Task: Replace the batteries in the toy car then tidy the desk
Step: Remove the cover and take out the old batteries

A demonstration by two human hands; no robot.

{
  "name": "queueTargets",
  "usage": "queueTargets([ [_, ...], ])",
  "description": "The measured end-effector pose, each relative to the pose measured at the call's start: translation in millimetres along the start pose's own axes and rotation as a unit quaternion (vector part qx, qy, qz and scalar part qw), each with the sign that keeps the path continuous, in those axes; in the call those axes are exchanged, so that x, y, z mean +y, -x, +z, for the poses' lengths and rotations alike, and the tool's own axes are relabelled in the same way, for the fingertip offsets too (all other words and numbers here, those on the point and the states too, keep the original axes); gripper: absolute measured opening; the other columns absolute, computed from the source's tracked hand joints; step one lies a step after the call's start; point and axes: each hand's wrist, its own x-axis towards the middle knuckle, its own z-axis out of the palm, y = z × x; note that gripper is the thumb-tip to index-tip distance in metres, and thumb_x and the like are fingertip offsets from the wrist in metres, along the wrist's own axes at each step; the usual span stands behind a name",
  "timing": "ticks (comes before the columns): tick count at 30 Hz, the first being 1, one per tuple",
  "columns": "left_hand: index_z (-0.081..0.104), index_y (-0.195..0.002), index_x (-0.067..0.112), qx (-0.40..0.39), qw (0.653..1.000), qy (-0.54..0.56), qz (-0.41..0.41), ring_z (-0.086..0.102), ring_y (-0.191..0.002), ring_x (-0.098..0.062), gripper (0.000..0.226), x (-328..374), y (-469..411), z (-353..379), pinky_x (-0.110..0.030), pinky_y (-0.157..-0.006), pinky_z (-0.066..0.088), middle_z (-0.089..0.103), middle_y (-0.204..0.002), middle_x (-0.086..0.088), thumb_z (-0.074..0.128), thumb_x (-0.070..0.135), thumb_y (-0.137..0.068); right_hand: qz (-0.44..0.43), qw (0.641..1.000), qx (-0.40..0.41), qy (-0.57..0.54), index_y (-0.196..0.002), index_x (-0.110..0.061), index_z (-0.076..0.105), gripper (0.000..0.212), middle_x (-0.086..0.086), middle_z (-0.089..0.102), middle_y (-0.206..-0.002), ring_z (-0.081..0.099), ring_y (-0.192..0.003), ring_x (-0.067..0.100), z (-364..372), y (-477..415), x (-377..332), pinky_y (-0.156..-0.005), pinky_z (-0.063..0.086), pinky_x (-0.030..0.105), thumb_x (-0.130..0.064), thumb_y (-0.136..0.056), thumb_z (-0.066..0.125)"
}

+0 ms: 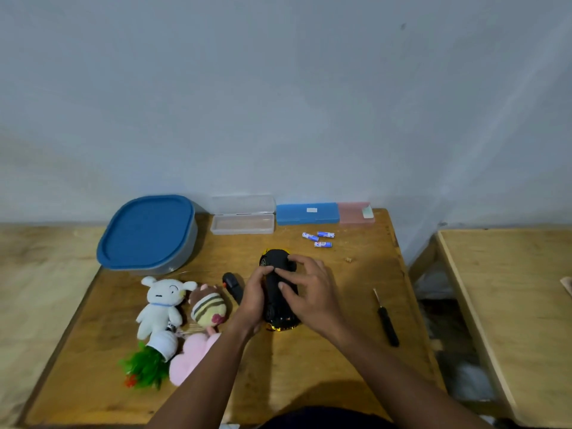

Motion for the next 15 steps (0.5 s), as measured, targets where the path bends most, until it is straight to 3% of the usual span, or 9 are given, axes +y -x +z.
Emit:
queueTargets([
  [3, 0.070, -0.121, 0.007, -0.017, 1.000, -0.003, 0.012, 0.066, -0.108, -0.037, 0.042, 0.0, -4.7, -5.8, -0.050, -0.097, 0.049, 0.070, -0.118, -0.025, 0.043, 0.031, -0.101, 0.013, 1.000, -0.008, -0.017, -0.117, -0.037, 0.072, 0.034, -0.012, 0.055, -0.131, 0.038, -0.118, 0.002, -1.1, -5.8, -3.4, -0.097, 0.021, 0.002, -0.034, -0.083, 0.071],
  [8, 0.073, -0.110, 0.008, -0.021, 1.000, 0.005, 0.015, 0.068, -0.093, -0.030, 0.037, 2.9, -5.5, -6.4, -0.041, -0.080, 0.052, 0.073, -0.101, -0.018, 0.043, 0.028, -0.101, 0.046, 0.997, -0.034, -0.054, -0.112, -0.037, 0.073, 0.034, -0.012, 0.055, -0.125, 0.045, -0.119, 0.013, -1.2, -12.3, -6.4, -0.099, 0.037, 0.027, -0.031, -0.079, 0.074],
  [15, 0.072, -0.111, 0.007, -0.020, 0.999, 0.024, 0.019, 0.066, -0.100, -0.036, 0.038, 5.0, -2.5, -6.8, -0.044, -0.081, 0.052, 0.069, -0.106, -0.023, 0.044, 0.030, -0.101, 0.062, 0.992, -0.083, -0.073, -0.108, -0.036, 0.071, 0.033, -0.008, 0.050, -0.124, 0.044, -0.120, 0.015, -10.0, -19.2, -15.1, -0.099, 0.036, 0.028, -0.026, -0.077, 0.076],
])
